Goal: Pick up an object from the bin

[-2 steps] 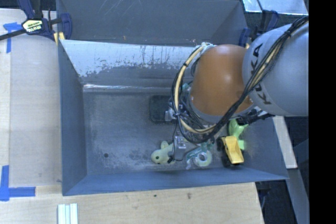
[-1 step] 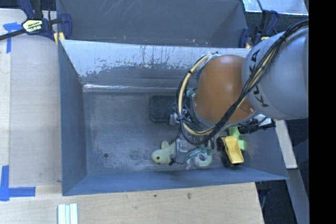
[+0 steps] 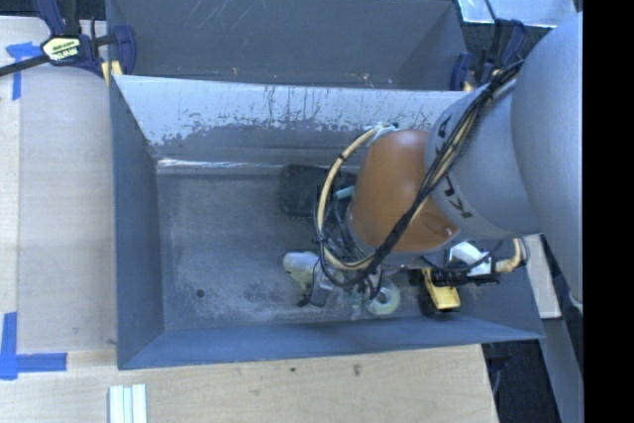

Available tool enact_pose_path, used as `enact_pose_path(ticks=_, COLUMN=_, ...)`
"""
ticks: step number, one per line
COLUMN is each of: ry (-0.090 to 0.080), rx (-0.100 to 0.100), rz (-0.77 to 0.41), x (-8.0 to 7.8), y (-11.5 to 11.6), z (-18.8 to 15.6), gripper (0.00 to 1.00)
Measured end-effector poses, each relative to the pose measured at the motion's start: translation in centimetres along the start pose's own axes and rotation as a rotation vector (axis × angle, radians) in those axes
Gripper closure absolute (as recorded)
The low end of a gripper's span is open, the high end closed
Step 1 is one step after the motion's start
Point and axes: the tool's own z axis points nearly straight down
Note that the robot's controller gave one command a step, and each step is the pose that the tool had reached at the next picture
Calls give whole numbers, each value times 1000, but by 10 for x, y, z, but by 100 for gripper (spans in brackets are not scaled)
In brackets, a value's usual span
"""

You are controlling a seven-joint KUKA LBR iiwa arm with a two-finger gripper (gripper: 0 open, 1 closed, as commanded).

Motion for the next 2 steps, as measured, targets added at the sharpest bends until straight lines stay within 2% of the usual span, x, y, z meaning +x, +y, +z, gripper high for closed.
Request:
enact_pose_path(ticks=1, ry=0, rx=0, rz=1, x=0, y=0, z=0, gripper=0)
enact_pose_path(ticks=2, ry=0, rx=0, rz=2, x=0, y=0, z=0, gripper=100)
